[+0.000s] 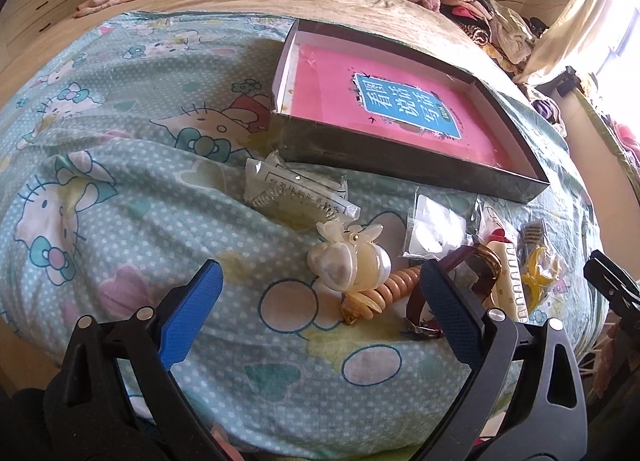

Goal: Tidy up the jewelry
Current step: 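Grasp the white bunny case with left gripper while right grasps the yellow bag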

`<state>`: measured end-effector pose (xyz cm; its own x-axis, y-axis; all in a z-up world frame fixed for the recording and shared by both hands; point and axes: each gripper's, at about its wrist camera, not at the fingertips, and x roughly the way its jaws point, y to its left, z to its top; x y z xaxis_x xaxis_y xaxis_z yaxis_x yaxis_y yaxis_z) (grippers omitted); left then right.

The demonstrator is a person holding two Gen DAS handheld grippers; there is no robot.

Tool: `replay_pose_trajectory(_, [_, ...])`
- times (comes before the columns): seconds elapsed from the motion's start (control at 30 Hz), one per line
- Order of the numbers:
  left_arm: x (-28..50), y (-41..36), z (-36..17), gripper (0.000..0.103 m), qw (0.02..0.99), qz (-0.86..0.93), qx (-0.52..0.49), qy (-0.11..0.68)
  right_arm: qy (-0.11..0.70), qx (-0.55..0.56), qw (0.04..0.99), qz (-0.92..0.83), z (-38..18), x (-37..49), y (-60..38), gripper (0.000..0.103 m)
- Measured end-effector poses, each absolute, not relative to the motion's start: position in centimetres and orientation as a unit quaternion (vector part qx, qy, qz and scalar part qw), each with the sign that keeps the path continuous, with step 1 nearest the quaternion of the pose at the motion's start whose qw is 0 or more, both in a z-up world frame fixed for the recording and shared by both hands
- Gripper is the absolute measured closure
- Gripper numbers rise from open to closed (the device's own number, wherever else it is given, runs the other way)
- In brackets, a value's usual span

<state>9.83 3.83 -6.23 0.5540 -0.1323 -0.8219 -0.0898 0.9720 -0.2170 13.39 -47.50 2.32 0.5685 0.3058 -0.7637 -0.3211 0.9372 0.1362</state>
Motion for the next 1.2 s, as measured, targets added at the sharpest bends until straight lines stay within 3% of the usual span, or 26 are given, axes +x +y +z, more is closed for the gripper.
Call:
replay_pose_trajectory(0.13, [10.0,3.6,-6.5,0.023,0.874,-0.015,-0.109,0.473,0.456,-0.002,0.871,0.183,0.6,13.2,-47.2,0.005])
replay_pose_trajectory(0.3, [10.2,3.4,-6.8,0.044,0.875,-0.018,-0.096,0.473,0.471,-0.005,0.86,0.197,-0.7,12.5,-46.3,0.007])
replay_pose_trajectory(0.4, [10.3,3.3,-6.9,0.052,0.876,-0.027,-0.098,0.471,0.478,-0.008,0.854,0.205,-1.2,12.1,-46.0,0.015])
replay_pose_trajectory(0.43, [10.4,3.2,-6.9,0.054,0.877,-0.03,-0.099,0.469,0.479,-0.008,0.854,0.204,-1.3,11.9,-46.0,0.026])
replay_pose_trajectory(0.47, [10.4,3.2,-6.9,0.057,0.878,-0.032,-0.097,0.468,0.478,-0.002,0.853,0.207,-1.3,11.7,-46.0,0.031])
replay_pose_trajectory(0.87, [10.9,3.1,-6.6,0.064,0.88,-0.041,-0.102,0.462,0.456,-0.017,0.854,0.248,-0.6,12.6,-44.0,0.045])
replay_pose_trajectory(1.0, [11.1,3.2,-6.5,0.065,0.88,-0.044,-0.104,0.461,0.445,-0.027,0.858,0.257,-0.1,13.2,-43.4,0.056])
replay_pose_trajectory(1.2, [11.3,3.0,-6.7,0.066,0.879,-0.046,-0.104,0.464,0.456,-0.026,0.847,0.271,-0.8,14.7,-42.4,0.06])
